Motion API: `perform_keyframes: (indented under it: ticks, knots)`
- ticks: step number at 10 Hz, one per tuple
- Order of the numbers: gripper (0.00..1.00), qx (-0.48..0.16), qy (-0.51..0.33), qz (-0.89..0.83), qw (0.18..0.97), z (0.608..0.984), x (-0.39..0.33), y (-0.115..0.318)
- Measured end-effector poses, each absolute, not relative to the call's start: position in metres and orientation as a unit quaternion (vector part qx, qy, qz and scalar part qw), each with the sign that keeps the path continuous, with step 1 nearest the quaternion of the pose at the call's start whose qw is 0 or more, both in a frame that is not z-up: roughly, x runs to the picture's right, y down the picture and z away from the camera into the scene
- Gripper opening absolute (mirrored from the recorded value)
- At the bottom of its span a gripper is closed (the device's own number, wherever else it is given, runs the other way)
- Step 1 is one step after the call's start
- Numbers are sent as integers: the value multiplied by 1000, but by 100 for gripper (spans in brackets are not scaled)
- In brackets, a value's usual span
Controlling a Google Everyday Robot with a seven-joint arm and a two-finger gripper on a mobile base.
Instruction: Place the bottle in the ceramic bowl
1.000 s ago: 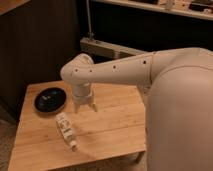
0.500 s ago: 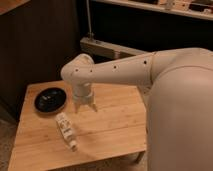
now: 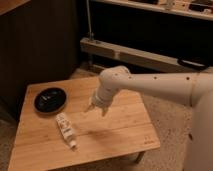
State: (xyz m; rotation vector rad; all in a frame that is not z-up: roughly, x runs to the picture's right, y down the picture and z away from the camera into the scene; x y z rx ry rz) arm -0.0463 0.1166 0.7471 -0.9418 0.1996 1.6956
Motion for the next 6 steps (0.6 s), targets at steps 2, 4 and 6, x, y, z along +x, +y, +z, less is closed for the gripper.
perform_keyframes:
  ticks: [2,4,6]
  knots:
    - [65,-434,62,718,541,763,-40,128]
    - [65,-458,56,697,550,769,-57,130]
    - [65,-481,50,663,571,774,-92,129]
